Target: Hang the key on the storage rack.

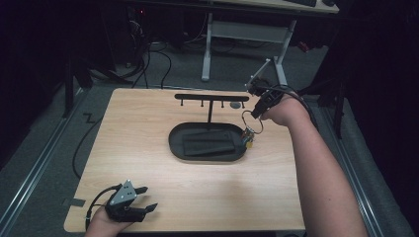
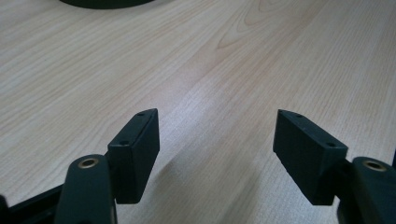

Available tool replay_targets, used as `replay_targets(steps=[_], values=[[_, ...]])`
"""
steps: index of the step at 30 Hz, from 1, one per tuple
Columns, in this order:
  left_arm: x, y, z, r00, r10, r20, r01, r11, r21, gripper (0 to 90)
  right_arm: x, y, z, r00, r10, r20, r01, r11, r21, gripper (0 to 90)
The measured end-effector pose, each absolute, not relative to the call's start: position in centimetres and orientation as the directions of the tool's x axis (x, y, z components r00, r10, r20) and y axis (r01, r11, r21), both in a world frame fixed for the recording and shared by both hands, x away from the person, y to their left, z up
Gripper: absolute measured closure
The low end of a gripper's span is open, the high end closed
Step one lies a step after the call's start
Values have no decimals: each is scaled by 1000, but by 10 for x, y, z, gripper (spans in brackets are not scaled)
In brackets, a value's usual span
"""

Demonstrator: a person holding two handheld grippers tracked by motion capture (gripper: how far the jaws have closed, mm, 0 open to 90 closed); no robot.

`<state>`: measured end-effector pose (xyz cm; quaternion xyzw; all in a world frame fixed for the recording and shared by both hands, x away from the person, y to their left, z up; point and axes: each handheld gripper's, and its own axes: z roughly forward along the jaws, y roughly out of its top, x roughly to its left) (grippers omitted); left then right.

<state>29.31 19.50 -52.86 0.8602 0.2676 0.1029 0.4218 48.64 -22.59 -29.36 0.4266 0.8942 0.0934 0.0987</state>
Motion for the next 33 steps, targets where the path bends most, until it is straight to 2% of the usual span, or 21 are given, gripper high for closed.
replay_targets(steps=[7,13,19,21,22,23,29,33], values=[[292,196,-529,837,546,-40,368,-508,779,322,505,-215,-295,-625,775,-94,734,624,267,878],[292,198,-529,834,551,-34,367,-508,779,324,521,-218,-300,-576,812,-93,773,579,261,878],[292,198,-529,836,548,-36,369,-512,775,324,530,-220,-309,-566,818,-100,775,570,274,872],[292,198,-529,837,545,-37,368,-513,776,324,531,-220,-309,-553,824,-122,777,563,281,802],[292,198,-529,837,545,-37,368,-513,776,324,531,-220,-309,-553,824,-122,777,563,281,802],[293,198,-530,838,545,-33,364,-513,777,324,531,-222,-307,-529,837,-140,780,544,310,730],[293,197,-530,839,543,-37,365,-510,779,324,519,-227,-306,-508,845,-170,775,534,339,649],[295,195,-529,834,550,-41,370,-503,781,323,495,-231,-313,-505,843,-185,755,536,377,554]])
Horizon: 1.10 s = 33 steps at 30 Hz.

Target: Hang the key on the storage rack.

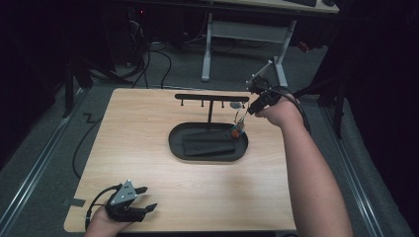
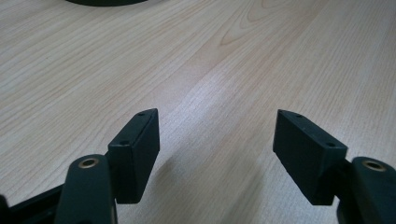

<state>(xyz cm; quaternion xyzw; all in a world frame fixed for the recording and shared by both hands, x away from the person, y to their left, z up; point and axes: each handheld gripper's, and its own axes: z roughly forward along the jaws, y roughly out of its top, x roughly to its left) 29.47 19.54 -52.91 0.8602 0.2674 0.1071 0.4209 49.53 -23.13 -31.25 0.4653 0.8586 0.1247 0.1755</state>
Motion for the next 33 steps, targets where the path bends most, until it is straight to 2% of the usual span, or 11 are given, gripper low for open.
replay_targets(steps=[6,10,12,15,16,22,33], values=[[294,192,-528,839,544,-33,365,-515,776,319,468,-236,-326,-496,854,-161,741,512,434,461],[293,190,-528,840,542,-31,362,-518,775,318,456,-241,-337,-481,858,-181,728,506,463,446],[292,190,-528,841,541,-30,364,-522,771,319,443,-248,-354,-452,871,-194,713,483,508,440],[293,190,-529,839,544,-32,366,-519,772,318,435,-251,-367,-448,873,-193,708,478,519,439],[294,190,-530,838,545,-35,370,-519,771,318,427,-256,-382,-452,874,-175,702,470,534,423],[294,192,-531,833,551,-41,382,-521,764,319,411,-264,-424,-452,881,-142,700,449,555,381],[294,189,-534,840,540,-44,382,-533,755,319,378,-275,-473,-414,908,-62,679,353,644,357]])
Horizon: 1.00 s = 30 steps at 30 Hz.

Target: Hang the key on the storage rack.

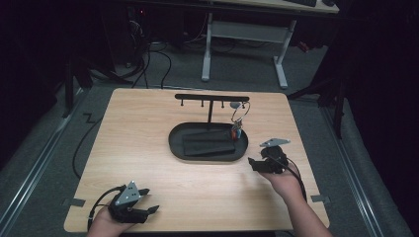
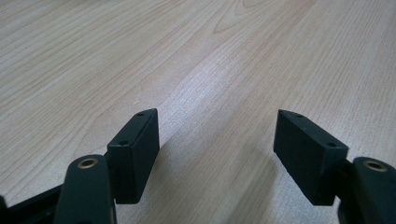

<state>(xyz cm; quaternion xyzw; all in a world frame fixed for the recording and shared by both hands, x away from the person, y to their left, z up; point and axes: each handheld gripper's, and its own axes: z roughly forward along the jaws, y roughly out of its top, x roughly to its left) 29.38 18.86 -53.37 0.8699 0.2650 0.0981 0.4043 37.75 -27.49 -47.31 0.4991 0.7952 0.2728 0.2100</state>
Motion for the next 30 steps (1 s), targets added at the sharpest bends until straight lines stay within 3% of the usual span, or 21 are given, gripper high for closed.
replay_targets(steps=[9,15,18,30], values=[[292,187,-531,839,544,-34,368,-519,772,329,323,-281,-513,-401,915,45,615,233,753,319],[287,184,-525,821,571,-28,358,-475,804,328,277,-280,-518,-410,912,7,524,230,820,235],[287,182,-523,813,581,-25,357,-465,810,327,259,-283,-520,-400,916,-8,504,227,833,234],[287,184,-524,817,577,-15,349,-474,809,323,264,-280,-523,-415,910,5,551,247,797,229]])
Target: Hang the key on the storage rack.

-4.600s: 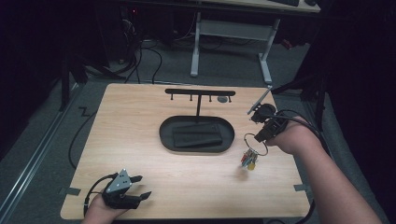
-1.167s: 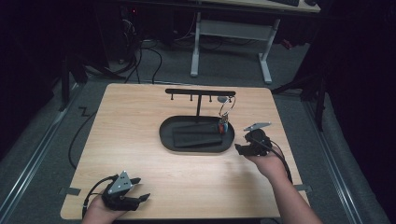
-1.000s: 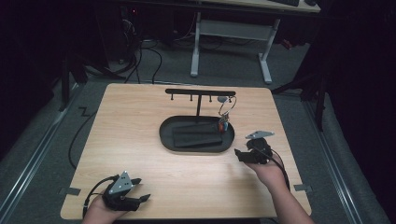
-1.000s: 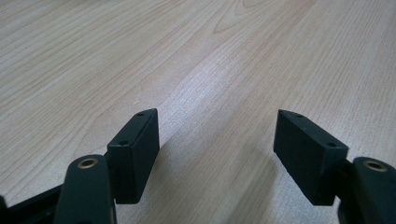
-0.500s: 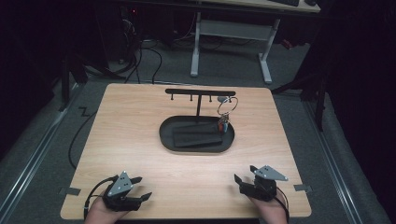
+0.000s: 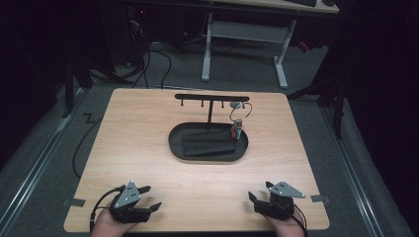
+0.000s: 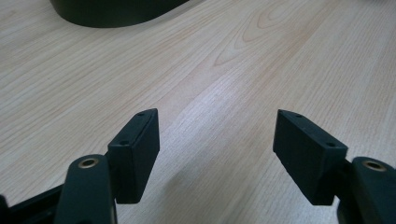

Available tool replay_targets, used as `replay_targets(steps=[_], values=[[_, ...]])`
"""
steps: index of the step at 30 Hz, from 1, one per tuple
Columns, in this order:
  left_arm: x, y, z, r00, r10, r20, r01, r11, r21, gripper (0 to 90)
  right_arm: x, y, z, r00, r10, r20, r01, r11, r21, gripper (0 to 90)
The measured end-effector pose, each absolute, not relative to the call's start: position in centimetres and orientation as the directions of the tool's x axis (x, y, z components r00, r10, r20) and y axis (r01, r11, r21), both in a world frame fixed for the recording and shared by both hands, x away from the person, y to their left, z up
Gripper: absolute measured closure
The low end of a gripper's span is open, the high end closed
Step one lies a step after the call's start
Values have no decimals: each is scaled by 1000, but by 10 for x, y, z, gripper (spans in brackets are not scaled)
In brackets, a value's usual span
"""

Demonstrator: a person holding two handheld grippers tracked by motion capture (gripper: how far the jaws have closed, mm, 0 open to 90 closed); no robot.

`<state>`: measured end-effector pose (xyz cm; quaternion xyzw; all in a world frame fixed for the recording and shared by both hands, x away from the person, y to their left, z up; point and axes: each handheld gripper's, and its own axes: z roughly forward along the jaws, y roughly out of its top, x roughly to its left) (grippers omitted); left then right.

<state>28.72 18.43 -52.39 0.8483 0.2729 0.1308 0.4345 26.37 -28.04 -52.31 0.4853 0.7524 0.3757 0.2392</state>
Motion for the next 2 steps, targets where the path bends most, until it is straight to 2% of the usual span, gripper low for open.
replay_targets(steps=[2], values=[[287,186,-524,816,578,-13,349,-475,808,323,264,-280,-522,-406,914,12,553,235,799,238]])
